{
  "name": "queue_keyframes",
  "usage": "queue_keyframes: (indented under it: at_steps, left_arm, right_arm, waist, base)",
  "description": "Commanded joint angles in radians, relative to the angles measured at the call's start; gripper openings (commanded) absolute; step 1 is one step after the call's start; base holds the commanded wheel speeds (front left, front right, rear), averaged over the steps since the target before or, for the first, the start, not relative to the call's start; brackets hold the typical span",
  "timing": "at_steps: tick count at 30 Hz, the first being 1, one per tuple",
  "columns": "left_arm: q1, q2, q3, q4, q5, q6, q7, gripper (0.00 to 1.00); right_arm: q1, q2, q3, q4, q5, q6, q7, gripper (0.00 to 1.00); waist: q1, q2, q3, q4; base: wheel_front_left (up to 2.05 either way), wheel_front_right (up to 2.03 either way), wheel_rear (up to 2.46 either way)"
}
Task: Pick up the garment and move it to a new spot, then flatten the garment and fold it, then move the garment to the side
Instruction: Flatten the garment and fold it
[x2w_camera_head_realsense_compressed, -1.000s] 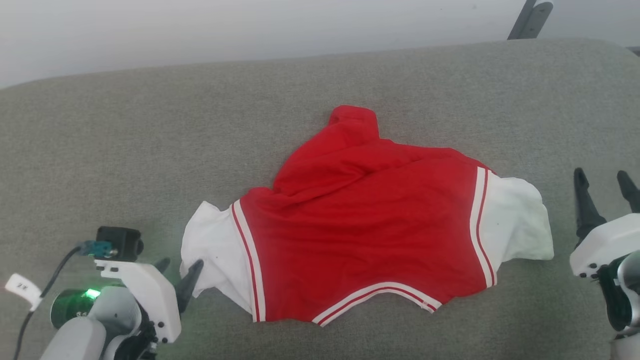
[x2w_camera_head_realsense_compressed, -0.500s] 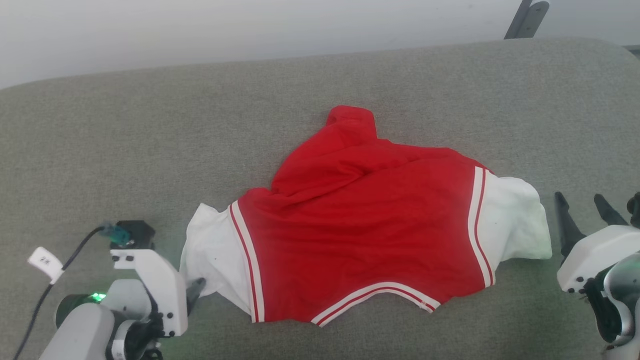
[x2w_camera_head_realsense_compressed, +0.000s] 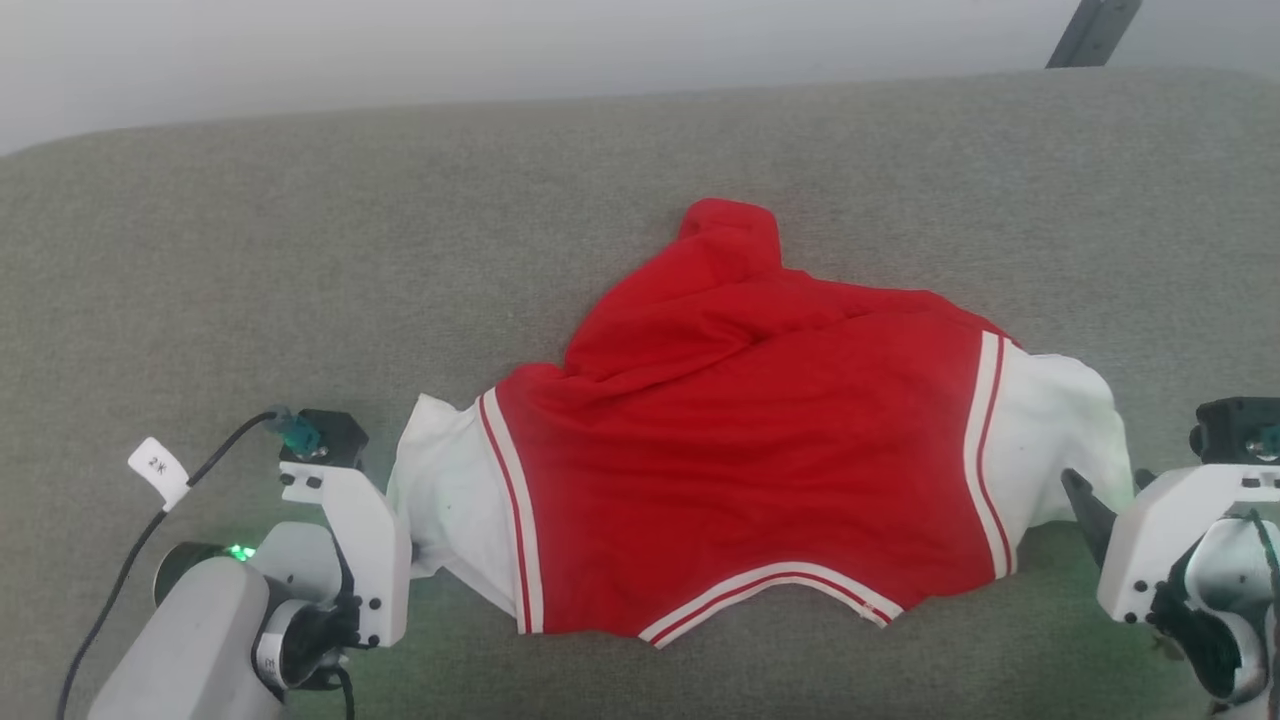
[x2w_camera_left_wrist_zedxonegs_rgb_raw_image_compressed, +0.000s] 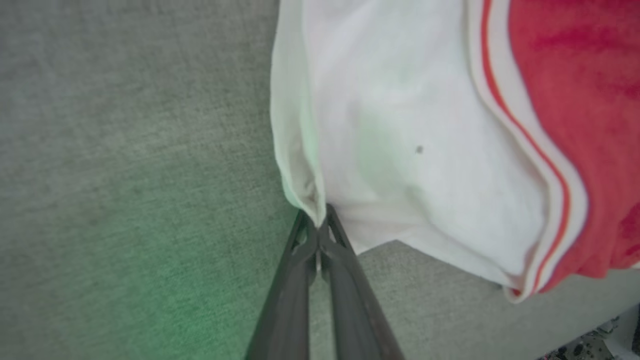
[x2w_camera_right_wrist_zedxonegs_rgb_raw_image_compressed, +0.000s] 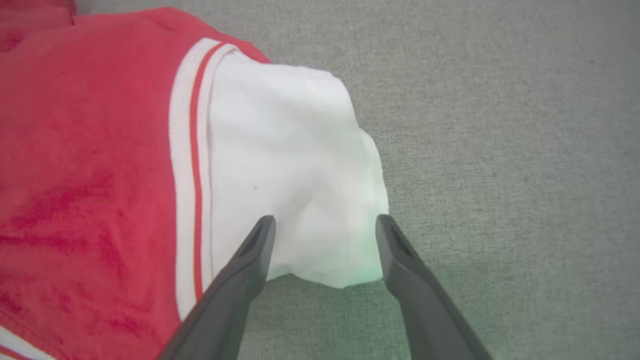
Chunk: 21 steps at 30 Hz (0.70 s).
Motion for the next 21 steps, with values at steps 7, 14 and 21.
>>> queue_keyframes:
  at_steps: [7,14,21]
  left_arm:
    - [-0.011,-0.026,-0.026,0.069,0.002,-0.016,-0.021,0.00]
    - [-0.051,-0.036,-0.015,0.089,-0.006,-0.027,-0.054,0.00]
    - [-0.071,-0.035,-0.007,0.126,-0.016,-0.034,-0.077,0.00]
  right_arm:
    - [-0.042,-0.058,-0.010,0.029,0.031,0.000,0.139,1.00]
    - [-0.066,-0.102,-0.034,0.075,0.073,0.000,0.264,1.00]
    - [-0.047,-0.123,-0.004,0.150,0.100,0.000,0.385,0.00]
  waist:
    - [0.0000,-0.0001,0.029,0.039]
    - [0.0000,-0.0001,0.058,0.076]
    - [0.0000,-0.0001,0.068,0.098]
  base:
    - [0.00,0.00,0.00]
    - [0.00,0.00,0.00]
    - [0.00,0.00,0.00]
